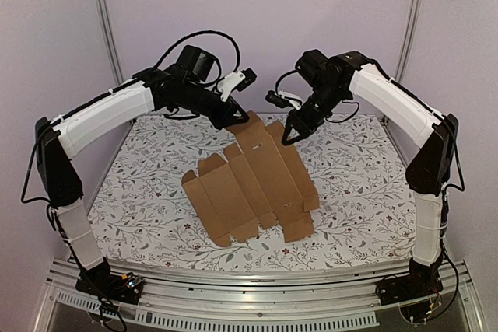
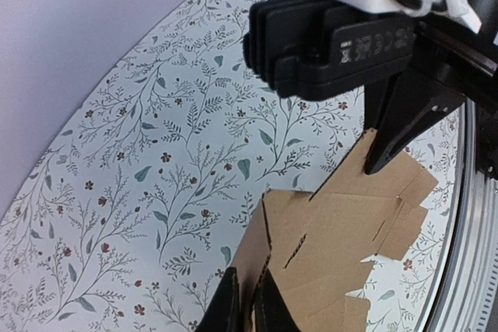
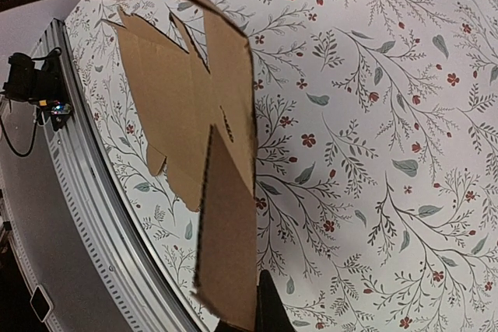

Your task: Fold the paper box

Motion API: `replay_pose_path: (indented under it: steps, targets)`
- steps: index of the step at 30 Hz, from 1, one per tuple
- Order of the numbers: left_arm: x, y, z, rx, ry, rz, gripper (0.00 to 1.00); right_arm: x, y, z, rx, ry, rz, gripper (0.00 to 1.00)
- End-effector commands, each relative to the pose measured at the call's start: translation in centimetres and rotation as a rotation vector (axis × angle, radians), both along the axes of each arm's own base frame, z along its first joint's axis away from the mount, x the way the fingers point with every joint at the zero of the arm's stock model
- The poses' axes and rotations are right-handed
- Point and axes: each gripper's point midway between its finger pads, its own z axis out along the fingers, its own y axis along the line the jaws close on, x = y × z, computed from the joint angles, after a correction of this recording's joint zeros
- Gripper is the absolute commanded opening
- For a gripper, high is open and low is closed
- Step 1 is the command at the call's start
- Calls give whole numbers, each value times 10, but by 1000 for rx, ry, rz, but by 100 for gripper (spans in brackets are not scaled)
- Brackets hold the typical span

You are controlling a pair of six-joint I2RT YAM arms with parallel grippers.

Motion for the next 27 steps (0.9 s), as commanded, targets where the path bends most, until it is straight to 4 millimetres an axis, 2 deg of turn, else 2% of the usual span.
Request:
replay_pose_path:
  steps: [1, 7, 10, 15, 17, 22, 27]
  targets:
    - [-2, -8, -3, 6, 1, -19, 0, -16, -13, -1, -46, 77, -9, 0]
    - [-2, -6, -4, 19, -8, -8, 0, -14, -15, 5, -47, 51, -22, 0]
    - [-2, -1, 1, 24, -23, 10, 0, -12, -20, 10, -59, 22, -39, 13]
    - [-6, 12, 7, 25, -49, 50, 0, -9, -31, 15, -84, -44, -62, 43]
    - [-9, 18, 7, 17, -45, 70, 0, -7, -34, 16, -82, -82, -66, 50]
    - [-20, 31, 4, -26, -8, 118, 0, -5, -41, 22, -59, -169, -76, 59]
    - [-32, 43, -1, -120, 55, 176, 0, 0, -38, 21, -34, -217, -75, 60]
